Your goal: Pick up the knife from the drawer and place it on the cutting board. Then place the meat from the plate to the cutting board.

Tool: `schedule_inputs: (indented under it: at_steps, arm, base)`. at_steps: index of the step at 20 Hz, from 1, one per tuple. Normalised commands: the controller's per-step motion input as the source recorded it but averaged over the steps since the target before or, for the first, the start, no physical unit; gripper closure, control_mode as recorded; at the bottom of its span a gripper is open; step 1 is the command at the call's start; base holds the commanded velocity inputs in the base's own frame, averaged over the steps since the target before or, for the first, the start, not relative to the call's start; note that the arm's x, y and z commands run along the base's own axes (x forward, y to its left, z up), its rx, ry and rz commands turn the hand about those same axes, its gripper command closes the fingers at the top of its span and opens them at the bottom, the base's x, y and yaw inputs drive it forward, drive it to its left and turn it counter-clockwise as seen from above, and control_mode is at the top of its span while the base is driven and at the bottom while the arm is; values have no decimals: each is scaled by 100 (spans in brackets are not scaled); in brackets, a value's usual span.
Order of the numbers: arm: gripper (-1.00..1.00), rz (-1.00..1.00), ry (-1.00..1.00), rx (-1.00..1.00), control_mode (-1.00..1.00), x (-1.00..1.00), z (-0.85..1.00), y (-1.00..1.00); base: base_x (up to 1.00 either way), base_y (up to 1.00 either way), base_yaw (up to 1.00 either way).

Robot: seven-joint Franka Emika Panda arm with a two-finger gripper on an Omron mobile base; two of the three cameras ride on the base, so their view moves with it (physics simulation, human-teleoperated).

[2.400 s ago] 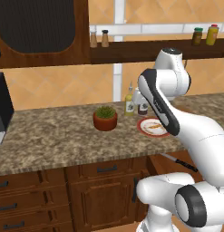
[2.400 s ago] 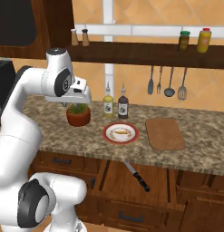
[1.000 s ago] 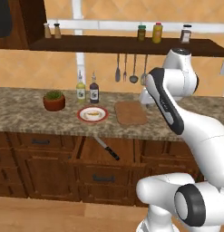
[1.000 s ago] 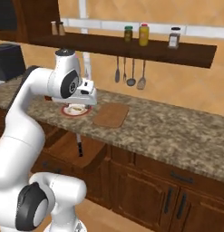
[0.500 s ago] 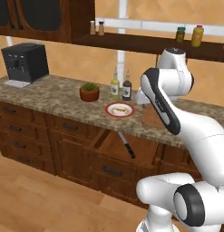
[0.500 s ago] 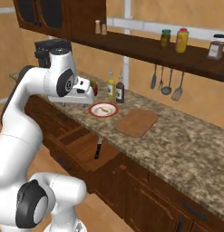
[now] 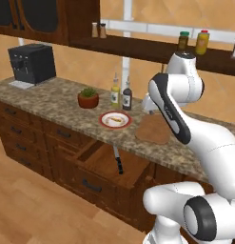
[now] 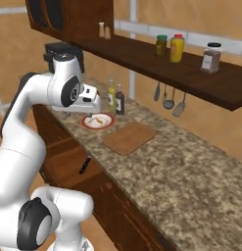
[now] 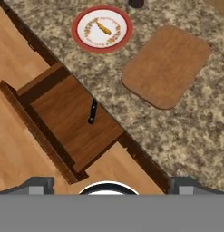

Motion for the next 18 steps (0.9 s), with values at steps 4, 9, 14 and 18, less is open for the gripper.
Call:
schedule_inputs:
  at_steps: [4, 9, 14, 18]
  arm:
    - [-100, 0, 0, 0, 100, 0, 0, 0]
    - [-100, 0, 0, 0, 100, 0, 0, 0]
    - [-100, 0, 0, 0, 100, 0, 0, 0]
    - [-100, 0, 0, 0, 100, 0, 0, 0]
  base:
    - [36, -62, 34]
    - [25, -29, 34]
    - [55, -1, 40]
    - [90, -5, 38]
